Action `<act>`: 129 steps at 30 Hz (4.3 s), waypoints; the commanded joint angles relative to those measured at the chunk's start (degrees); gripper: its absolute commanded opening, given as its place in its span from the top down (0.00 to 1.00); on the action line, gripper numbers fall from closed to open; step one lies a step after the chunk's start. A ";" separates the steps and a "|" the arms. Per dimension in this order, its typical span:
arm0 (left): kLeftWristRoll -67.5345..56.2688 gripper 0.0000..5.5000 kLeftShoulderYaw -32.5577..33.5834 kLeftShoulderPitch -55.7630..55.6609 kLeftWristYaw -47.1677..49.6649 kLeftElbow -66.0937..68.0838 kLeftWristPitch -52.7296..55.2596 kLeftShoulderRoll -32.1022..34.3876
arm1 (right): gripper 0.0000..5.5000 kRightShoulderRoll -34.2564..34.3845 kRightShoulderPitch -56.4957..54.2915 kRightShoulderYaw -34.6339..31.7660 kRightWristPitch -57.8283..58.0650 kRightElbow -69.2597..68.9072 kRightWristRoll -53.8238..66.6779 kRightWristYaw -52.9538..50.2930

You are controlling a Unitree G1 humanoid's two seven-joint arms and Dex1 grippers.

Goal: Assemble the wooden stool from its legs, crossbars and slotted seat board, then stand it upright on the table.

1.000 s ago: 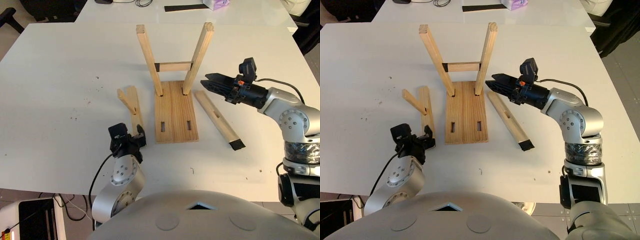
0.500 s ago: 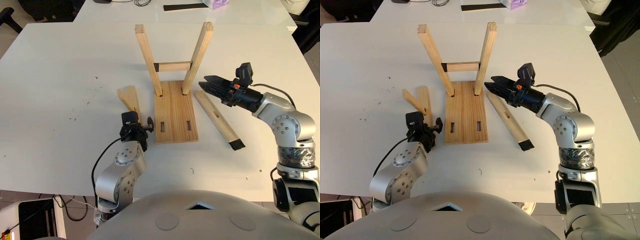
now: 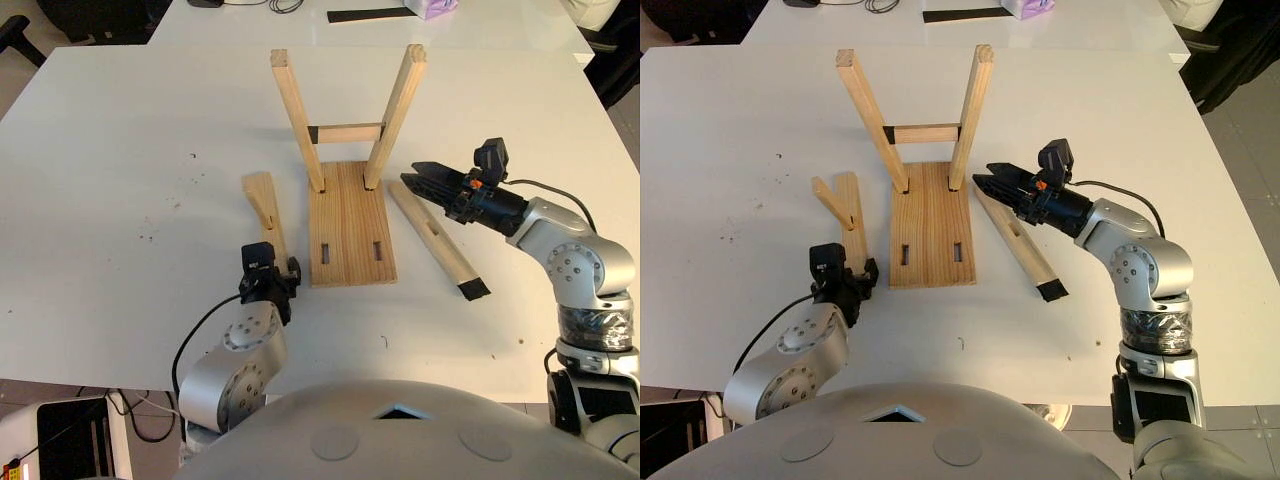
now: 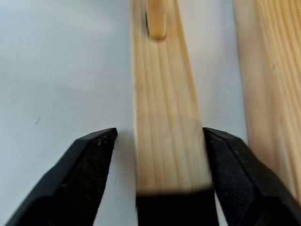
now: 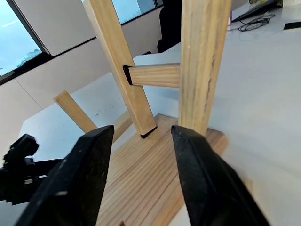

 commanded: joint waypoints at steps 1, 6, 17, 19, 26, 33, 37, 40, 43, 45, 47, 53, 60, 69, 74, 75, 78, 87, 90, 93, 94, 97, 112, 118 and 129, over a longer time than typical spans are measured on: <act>0.88 0.50 -0.31 3.57 -0.80 -0.99 -0.48 -2.32 | 0.59 -0.39 -2.20 -1.96 2.84 -0.32 2.20 -1.63; 2.23 0.63 2.28 0.97 -5.02 -1.03 -2.38 1.62 | 0.59 0.58 -4.56 -2.60 4.55 0.20 3.66 -3.33; 1.67 0.63 14.44 -13.36 -19.63 3.13 -9.19 11.33 | 0.59 4.12 -4.22 -4.45 2.19 -0.93 5.13 -6.59; 1.55 0.63 16.06 -16.27 -22.02 5.36 -12.34 12.16 | 0.59 4.72 -4.46 -4.29 1.20 -0.46 4.52 -6.83; 2.12 0.63 20.07 -26.43 -26.83 16.84 -25.48 12.94 | 0.59 6.12 -8.56 -2.35 -3.07 4.71 1.66 -6.04; -1.02 0.63 24.13 -34.81 -36.16 24.75 -35.80 17.74 | 0.59 7.23 -12.88 -0.97 -7.58 9.81 -1.15 -3.79; -8.06 0.63 33.60 -39.04 -42.49 30.46 -38.60 23.00 | 0.59 7.46 -15.87 -2.57 -10.25 12.15 -0.63 -2.19; -12.94 0.63 37.46 -41.95 -48.47 33.74 -40.58 26.71 | 0.59 7.73 -19.26 -4.81 -12.30 14.46 -0.10 -2.62; -18.24 0.63 38.32 -44.68 -55.18 35.89 -41.82 28.70 | 0.59 8.00 -22.94 -5.87 -14.01 16.33 -0.59 -2.94; -21.12 0.63 37.66 -46.63 -59.45 37.65 -41.87 29.74 | 0.59 8.16 -25.40 -5.93 -15.45 17.34 -1.17 -2.53; -24.11 0.63 36.85 -48.90 -63.84 39.34 -41.49 30.50 | 0.59 8.43 -28.28 -5.89 -16.45 18.64 -1.26 -2.14; -32.29 0.63 33.70 -52.44 -73.47 38.60 -37.85 32.16 | 0.59 4.41 -37.56 -3.17 -8.47 18.66 4.14 8.49; -35.91 0.63 29.48 -50.43 -78.45 33.46 -35.00 33.20 | 0.59 -4.66 -48.24 0.75 0.89 26.75 6.09 28.60; -40.59 0.63 27.03 -44.46 -77.67 23.58 -33.04 32.66 | 0.48 -10.45 -55.10 5.31 2.99 33.34 2.29 43.48; -40.07 0.63 24.70 -42.94 -77.56 22.82 -33.20 32.37 | 0.39 -9.01 -59.17 4.17 3.36 34.69 2.02 43.19; -39.92 0.63 24.30 -42.20 -77.70 22.45 -33.21 32.51 | 0.39 -8.93 -59.81 3.57 4.41 33.98 2.87 42.81; -40.04 0.63 23.64 -40.32 -77.77 21.52 -32.99 32.85 | 0.39 -8.36 -62.55 1.32 8.71 32.10 5.85 40.30; -39.26 0.63 22.87 -38.36 -77.11 21.01 -33.75 32.63 | 0.39 -7.60 -63.92 -0.69 14.55 28.88 9.53 37.96; -39.35 0.63 22.65 -38.06 -76.96 20.67 -33.90 32.67 | 0.39 -7.13 -64.07 -1.28 15.71 28.41 10.45 37.50; -39.29 0.63 22.08 -38.06 -76.84 20.43 -33.99 32.66 | 0.39 -6.63 -63.85 -1.49 16.42 28.11 10.96 37.15; -39.23 0.63 21.81 -38.09 -76.78 20.35 -33.98 32.61 | 0.39 -6.48 -63.77 -1.40 16.62 28.17 11.04 37.17; -39.33 0.63 21.47 -38.03 -76.56 20.07 -33.99 32.68 | 0.39 -6.19 -63.64 -1.10 17.02 28.29 10.95 37.31; -40.44 0.63 21.17 -39.71 -75.55 20.47 -34.39 31.43 | 0.63 -5.98 -59.87 0.64 16.32 26.70 9.86 38.82; -40.06 0.63 20.56 -39.85 -75.65 20.86 -34.76 30.74 | 0.63 -5.36 -58.56 0.16 15.28 25.14 9.72 36.94; -31.32 0.63 16.91 -36.46 -77.18 25.18 -36.78 31.25 | 0.63 -7.76 -55.37 1.30 7.20 22.92 4.63 36.52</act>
